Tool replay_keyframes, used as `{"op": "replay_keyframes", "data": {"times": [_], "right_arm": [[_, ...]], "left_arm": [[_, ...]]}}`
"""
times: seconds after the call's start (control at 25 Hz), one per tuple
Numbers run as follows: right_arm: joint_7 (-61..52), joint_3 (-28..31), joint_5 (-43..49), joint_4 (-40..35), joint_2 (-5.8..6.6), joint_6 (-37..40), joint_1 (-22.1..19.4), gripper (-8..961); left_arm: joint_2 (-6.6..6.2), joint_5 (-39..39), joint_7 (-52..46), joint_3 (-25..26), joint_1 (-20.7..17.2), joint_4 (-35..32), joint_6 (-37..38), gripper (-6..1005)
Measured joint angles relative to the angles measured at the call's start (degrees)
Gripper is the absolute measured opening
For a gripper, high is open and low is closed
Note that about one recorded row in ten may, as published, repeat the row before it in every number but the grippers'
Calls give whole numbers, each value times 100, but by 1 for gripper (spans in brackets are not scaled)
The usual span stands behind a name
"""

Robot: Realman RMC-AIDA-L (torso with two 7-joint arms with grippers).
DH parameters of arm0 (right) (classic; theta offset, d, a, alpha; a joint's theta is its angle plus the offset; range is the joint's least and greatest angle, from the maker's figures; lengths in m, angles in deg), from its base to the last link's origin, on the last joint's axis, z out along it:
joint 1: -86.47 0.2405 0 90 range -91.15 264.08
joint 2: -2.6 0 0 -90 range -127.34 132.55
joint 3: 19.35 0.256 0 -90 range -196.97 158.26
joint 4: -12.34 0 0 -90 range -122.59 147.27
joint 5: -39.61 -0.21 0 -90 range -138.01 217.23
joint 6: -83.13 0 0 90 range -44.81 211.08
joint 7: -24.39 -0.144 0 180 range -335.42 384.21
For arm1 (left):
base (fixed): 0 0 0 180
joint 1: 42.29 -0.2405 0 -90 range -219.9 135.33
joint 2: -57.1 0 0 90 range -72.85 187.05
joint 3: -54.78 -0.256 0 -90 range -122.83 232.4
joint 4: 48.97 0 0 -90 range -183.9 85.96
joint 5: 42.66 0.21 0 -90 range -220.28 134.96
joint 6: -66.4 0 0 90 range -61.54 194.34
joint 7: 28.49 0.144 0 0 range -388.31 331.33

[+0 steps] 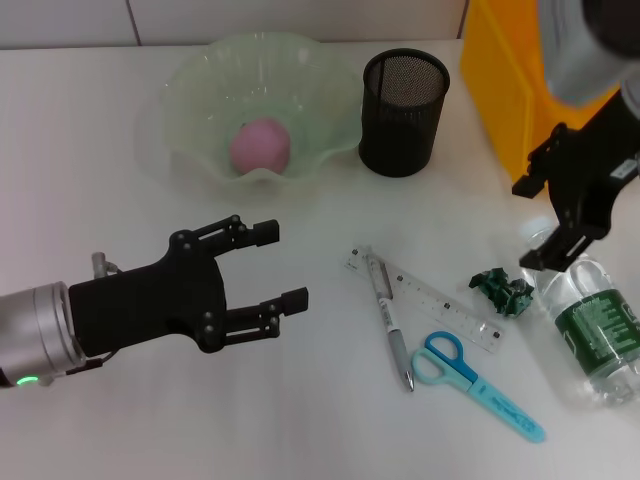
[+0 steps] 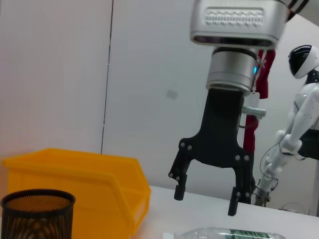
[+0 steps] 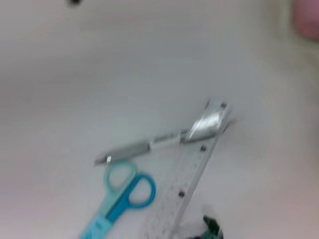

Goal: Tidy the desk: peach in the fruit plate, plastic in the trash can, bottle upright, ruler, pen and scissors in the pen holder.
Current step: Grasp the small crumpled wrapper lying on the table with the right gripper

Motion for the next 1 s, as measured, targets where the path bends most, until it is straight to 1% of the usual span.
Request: {"op": "replay_keyframes", "data": {"times": [0.04,0.08,0.2,0.28,0.4,0.56,0.6,0.72,0.84,0.88,0.92,1.0], "right_arm": [[197,-28,65,-5,-28,-9,-17,839],[511,-50,60,21,-31,-1,-41,839],[782,-46,38,77,-32,17,-47,839],[1074,-37,33,280,-33,-4,-51,838],[1169,-47,33,467,-33,-76,-37,838],[1374,-108,34,1021,-33,-391,-13,838],[1374,-108,34,1021,-33,-391,-13,838],[1401,-273,43,1401,-34,-734,18,839],[1400,-358,45,1582,-34,-905,46,839],[1394,-472,46,1772,-34,-1088,70,839],[1394,-472,46,1772,-34,-1088,70,839],[1372,-570,49,1975,-34,-1336,91,838]], "left_arm": [[0,0,0,0,0,0,0,801],[-1,0,-2,1,6,28,-9,800],[-1,-6,-15,6,0,132,-96,800],[3,-29,-30,10,-8,195,-118,800],[4,-46,-58,29,-7,274,-128,800],[15,-48,-143,33,-7,283,-135,799],[17,-48,-148,33,-7,283,-135,799],[19,-48,-150,23,-6,281,-131,799],[18,-47,-151,-4,-1,278,-106,799],[17,-44,-151,-12,6,279,-99,799],[17,-44,-151,-12,6,279,-99,799],[18,-27,-152,-12,11,279,-95,798]]}}
